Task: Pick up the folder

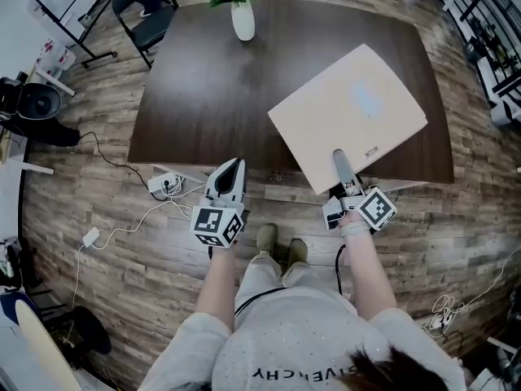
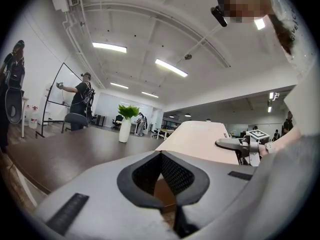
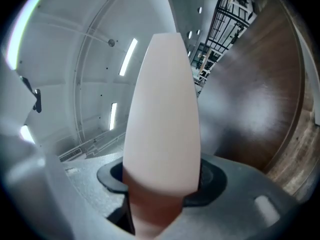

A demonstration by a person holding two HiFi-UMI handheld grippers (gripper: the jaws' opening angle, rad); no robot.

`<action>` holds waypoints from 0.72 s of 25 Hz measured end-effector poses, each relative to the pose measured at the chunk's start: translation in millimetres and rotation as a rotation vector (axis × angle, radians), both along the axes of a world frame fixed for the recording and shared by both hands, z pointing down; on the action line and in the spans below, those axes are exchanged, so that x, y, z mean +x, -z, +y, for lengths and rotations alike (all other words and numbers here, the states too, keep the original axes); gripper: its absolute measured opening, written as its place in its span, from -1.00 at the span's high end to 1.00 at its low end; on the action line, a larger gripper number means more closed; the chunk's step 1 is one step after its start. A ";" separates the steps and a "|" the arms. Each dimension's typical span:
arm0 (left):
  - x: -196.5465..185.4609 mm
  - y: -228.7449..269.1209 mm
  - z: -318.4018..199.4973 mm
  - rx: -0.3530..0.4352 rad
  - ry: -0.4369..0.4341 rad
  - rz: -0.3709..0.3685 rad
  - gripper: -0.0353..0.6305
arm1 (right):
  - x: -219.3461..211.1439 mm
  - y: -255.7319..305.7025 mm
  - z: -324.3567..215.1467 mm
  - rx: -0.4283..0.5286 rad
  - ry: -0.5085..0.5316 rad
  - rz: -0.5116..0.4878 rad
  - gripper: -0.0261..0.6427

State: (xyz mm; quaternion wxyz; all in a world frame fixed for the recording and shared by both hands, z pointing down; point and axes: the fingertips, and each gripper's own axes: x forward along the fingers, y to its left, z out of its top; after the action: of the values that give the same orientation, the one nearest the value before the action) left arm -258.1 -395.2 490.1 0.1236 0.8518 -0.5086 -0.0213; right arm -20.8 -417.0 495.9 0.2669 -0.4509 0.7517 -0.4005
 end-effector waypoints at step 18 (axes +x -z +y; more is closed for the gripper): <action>-25.0 33.2 -4.5 0.031 0.015 0.000 0.90 | -3.6 47.9 -0.7 0.122 -0.052 0.360 0.18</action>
State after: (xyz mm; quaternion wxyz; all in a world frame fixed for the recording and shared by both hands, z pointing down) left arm -283.1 -399.8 456.9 0.1103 0.8497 -0.5147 -0.0303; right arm -24.4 -417.8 448.0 0.1654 -0.5173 0.7984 -0.2600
